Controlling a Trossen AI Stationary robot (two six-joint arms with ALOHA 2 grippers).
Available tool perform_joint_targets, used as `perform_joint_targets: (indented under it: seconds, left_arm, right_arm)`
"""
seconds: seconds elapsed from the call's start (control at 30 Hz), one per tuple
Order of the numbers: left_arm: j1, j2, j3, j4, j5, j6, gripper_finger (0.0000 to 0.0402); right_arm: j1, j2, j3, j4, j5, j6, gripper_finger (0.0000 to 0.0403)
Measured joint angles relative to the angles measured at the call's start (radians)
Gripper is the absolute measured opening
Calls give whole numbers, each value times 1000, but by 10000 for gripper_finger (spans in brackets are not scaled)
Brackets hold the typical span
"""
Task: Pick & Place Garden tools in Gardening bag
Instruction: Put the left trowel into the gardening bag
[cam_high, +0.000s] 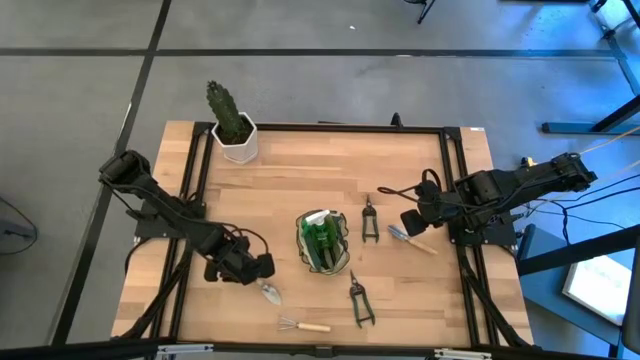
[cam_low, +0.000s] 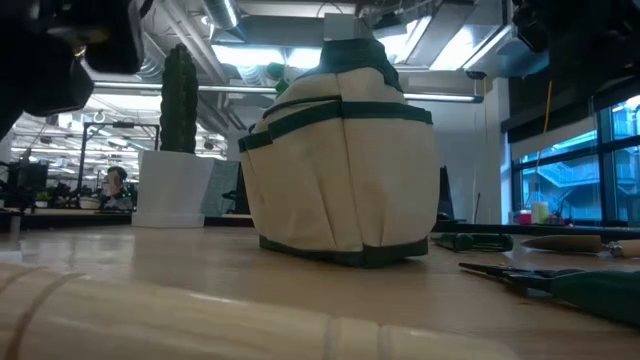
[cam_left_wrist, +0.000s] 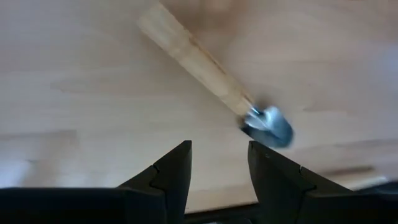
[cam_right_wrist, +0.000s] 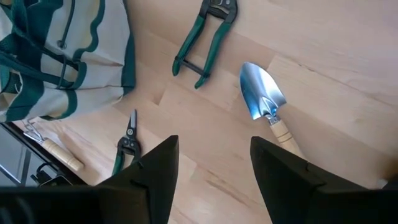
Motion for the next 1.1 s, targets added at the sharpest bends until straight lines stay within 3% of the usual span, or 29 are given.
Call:
perform_joint_targets:
  seconds: [0.27,0.73,1.1]
  left_arm:
    - [21,0,-70,108,0,-3,152]
    - [46,0,-71,39,-6,6,152]
    - [45,93,-70,74,0,49,152]
  right_arm:
    - [0,0,0,0,8,-2,202]
    - [0,0,0,1,11,-2,202]
    - [0,0,0,3,11,-2,202]
